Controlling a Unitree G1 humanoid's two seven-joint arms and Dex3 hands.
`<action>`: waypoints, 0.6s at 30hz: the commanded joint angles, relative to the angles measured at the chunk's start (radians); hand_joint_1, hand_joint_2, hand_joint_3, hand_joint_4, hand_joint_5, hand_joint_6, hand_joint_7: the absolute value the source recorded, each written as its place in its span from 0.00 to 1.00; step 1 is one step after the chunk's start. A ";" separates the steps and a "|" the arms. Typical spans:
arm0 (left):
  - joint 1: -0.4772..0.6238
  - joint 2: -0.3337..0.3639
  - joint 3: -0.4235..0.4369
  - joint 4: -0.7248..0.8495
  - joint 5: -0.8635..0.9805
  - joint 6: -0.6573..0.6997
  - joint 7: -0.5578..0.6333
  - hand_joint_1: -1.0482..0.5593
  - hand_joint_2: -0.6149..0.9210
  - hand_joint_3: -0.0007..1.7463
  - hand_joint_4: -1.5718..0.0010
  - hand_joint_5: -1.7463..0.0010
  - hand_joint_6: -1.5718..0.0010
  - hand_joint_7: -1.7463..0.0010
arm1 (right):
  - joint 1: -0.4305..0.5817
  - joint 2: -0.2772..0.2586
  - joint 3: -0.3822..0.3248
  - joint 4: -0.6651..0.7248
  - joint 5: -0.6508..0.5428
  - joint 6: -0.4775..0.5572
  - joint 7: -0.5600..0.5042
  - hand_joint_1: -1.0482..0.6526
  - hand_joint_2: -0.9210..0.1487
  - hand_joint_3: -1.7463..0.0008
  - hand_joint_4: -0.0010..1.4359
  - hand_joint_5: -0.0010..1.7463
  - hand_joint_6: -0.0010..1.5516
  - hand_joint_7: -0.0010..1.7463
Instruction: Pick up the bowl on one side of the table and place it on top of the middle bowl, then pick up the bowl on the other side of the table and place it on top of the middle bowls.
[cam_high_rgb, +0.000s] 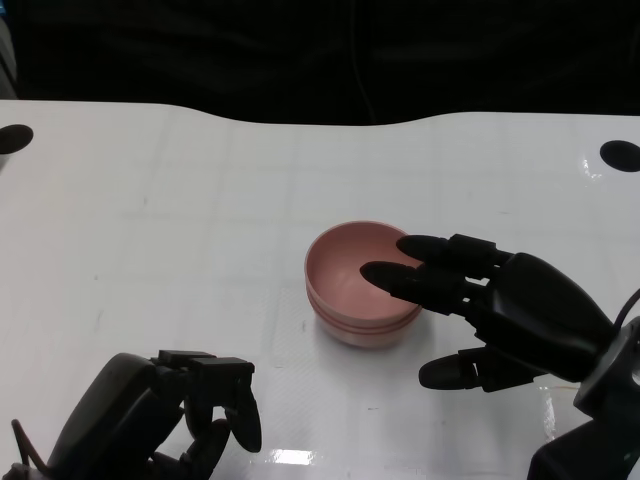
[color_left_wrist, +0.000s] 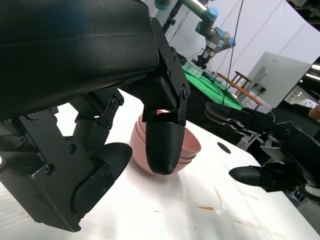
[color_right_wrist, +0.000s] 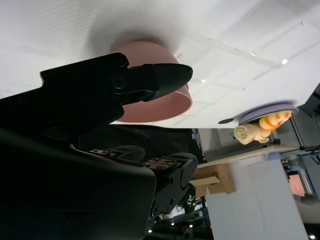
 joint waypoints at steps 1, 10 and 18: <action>-0.001 0.011 0.006 0.001 -0.005 -0.005 -0.005 0.69 0.48 0.93 0.41 0.07 0.41 0.23 | 0.054 -0.005 -0.047 -0.025 0.064 -0.022 -0.026 0.34 0.00 0.90 0.28 0.15 0.29 0.07; -0.006 0.009 0.006 0.001 0.001 -0.005 -0.001 0.69 0.47 0.93 0.41 0.07 0.41 0.22 | 0.211 -0.031 -0.109 -0.187 0.205 0.047 0.085 0.52 0.08 0.95 0.55 0.34 0.56 0.18; -0.008 0.012 0.006 0.004 -0.002 0.000 -0.006 0.68 0.48 0.93 0.41 0.07 0.42 0.21 | 0.317 -0.002 -0.164 -0.257 0.342 0.041 0.139 0.62 0.49 0.48 0.61 0.64 0.64 0.31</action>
